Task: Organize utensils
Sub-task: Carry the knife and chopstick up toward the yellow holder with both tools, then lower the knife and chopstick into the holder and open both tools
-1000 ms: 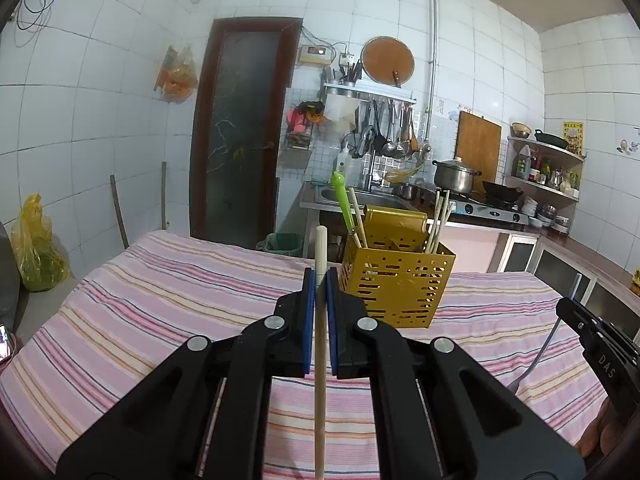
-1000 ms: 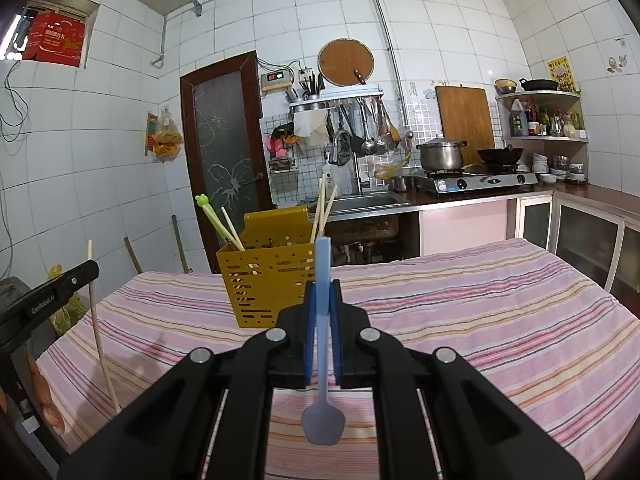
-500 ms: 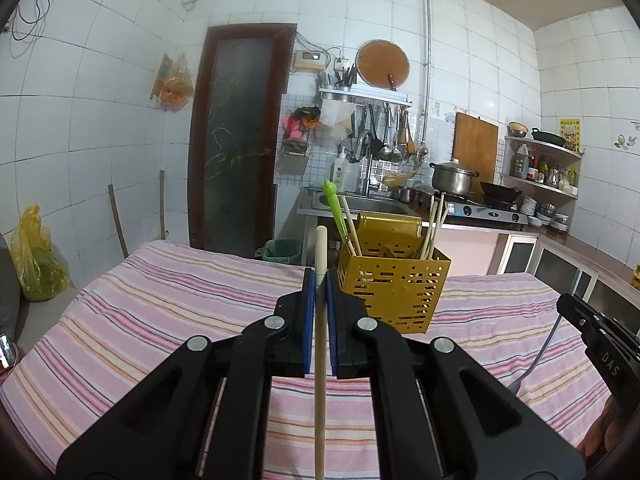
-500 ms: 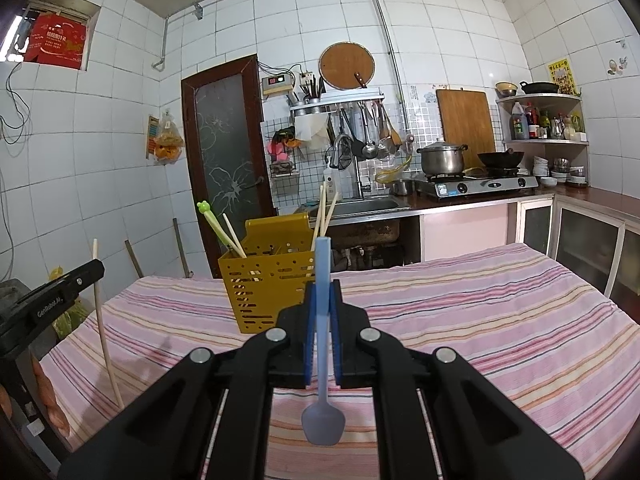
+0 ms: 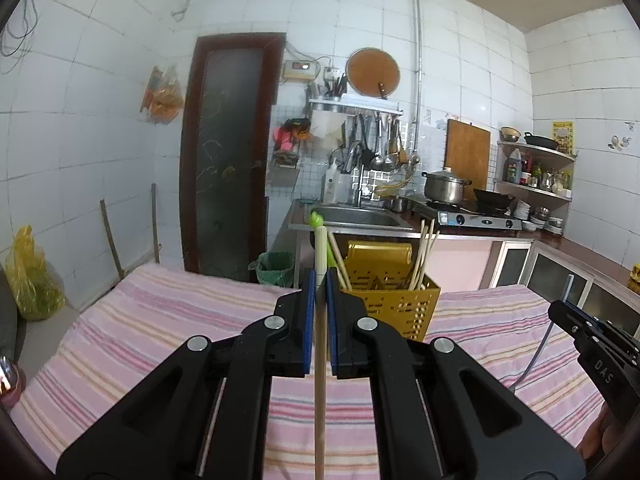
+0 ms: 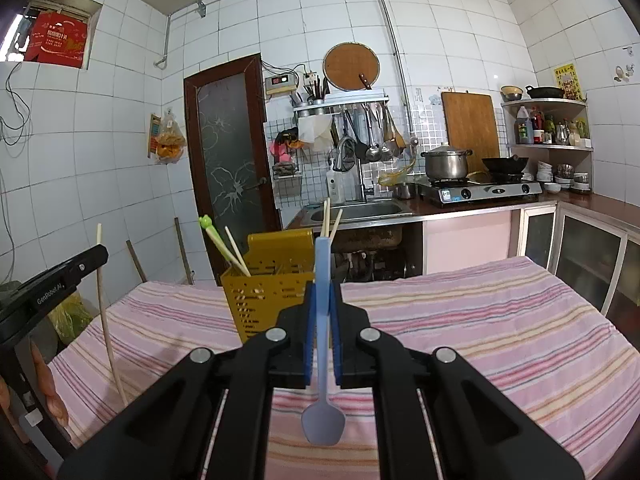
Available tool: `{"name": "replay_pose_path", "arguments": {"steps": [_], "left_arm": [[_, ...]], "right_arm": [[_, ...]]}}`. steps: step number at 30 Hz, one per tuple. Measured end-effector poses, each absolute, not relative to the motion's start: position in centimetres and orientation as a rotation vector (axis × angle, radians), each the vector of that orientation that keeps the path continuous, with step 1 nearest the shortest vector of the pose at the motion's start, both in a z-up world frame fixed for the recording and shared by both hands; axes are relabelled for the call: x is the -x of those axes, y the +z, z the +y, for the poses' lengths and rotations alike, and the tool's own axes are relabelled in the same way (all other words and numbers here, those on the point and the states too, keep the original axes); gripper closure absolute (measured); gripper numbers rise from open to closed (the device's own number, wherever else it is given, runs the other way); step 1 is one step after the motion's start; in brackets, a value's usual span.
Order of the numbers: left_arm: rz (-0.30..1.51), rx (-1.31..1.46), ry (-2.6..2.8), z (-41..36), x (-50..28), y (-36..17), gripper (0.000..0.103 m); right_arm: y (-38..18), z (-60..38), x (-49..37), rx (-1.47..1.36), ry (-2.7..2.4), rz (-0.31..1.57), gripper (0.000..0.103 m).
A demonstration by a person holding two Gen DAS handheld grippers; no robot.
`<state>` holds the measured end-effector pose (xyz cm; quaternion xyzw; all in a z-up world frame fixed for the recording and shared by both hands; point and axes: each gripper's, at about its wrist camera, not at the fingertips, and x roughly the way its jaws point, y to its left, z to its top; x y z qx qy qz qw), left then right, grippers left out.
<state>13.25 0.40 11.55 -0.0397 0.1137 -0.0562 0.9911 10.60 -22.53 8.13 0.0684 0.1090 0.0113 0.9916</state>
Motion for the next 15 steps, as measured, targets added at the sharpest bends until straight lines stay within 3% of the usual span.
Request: {"name": "replay_pose_path", "arguments": {"steps": [15], "left_arm": [[0.112, 0.125, -0.202, -1.6, -17.9, 18.5, 0.099]], "right_arm": [[13.5, -23.1, -15.5, -0.129, 0.025, 0.171, 0.096]]}}
